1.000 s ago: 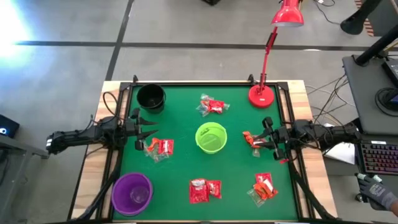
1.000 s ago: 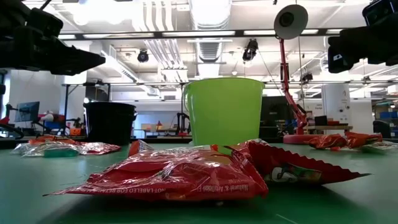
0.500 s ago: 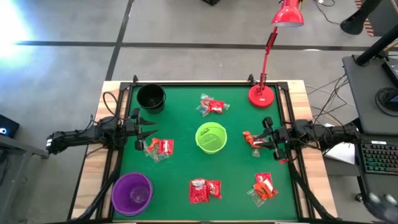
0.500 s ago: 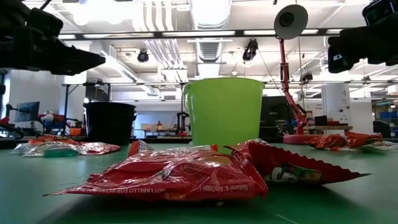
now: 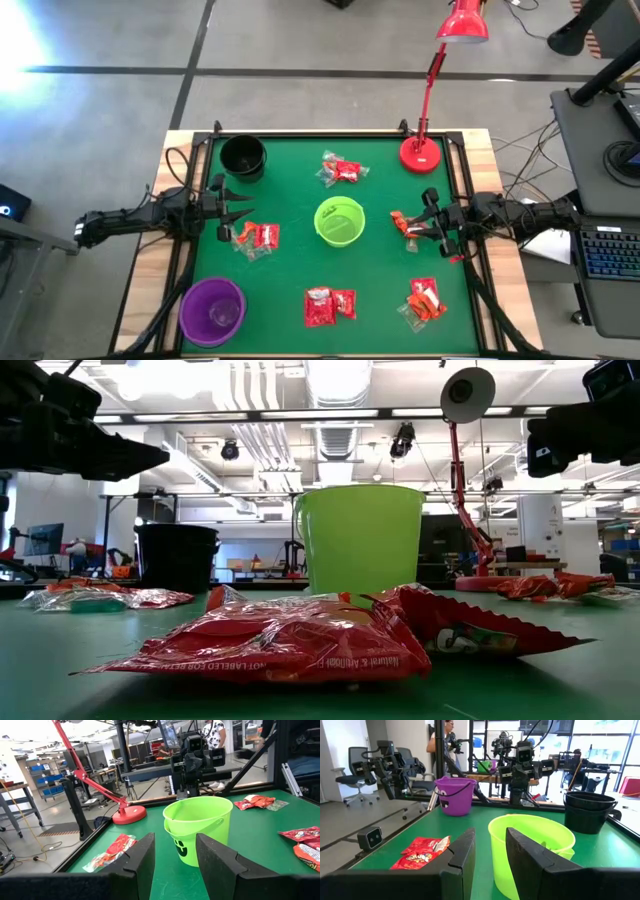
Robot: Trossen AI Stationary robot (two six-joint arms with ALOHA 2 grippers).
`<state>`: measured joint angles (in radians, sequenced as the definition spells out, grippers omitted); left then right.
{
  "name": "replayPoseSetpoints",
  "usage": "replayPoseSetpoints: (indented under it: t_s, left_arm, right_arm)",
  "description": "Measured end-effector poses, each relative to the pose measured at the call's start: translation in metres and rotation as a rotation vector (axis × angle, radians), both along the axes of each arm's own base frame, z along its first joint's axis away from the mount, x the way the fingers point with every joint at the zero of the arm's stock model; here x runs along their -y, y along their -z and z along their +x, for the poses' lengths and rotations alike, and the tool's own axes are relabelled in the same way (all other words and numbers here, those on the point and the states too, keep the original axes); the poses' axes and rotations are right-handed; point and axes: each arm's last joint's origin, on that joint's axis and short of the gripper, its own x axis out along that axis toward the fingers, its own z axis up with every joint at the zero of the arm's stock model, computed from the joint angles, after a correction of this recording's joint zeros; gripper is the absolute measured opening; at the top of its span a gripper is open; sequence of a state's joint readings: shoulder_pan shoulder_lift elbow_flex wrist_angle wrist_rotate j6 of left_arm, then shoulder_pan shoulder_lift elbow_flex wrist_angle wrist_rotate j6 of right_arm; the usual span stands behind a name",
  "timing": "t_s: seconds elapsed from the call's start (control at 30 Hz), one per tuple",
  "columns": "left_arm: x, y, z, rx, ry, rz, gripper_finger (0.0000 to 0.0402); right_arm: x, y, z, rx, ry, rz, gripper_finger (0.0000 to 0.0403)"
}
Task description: Sort candy
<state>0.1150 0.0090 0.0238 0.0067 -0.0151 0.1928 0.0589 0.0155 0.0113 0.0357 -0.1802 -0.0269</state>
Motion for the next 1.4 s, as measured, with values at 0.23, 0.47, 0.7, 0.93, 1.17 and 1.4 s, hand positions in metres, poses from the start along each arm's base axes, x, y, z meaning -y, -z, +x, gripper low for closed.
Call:
replayPoseSetpoints:
  t_s: [0.23,0.47,0.7,0.93,1.17,1.4]
  left_arm:
    - [0.0,0.0,0.0,0.0,0.0,0.0,0.0126]
    - [0.0,-0.0001,0.0,0.001,0.0,0.0,0.0126]
    - [0.0,0.0,0.0,0.0,0.0,0.0,0.0126]
    - [0.0,0.0,0.0,0.0,0.0,0.0,0.0126]
    - [0.0,0.0,0.0,0.0,0.0,0.0,0.0126]
    - [0.0,0.0,0.0,0.0,0.0,0.0,0.0126]
  right_arm:
    - [0.0,0.0,0.0,0.0,0.0,0.0,0.01]
    - [0.0,0.0001,0.0,-0.001,0.0,0.0,0.01]
    - [0.0,0.0,0.0,0.0,0.0,0.0,0.01]
    - [0.0,-0.0001,0.0,0.0,0.0,0.0,0.01]
    - [0.0013,-0.0003,0.0005,0.011,0.048,-0.034,0.01]
    - [0.0052,-0.0007,0.0012,0.024,0.184,-0.114,0.01]
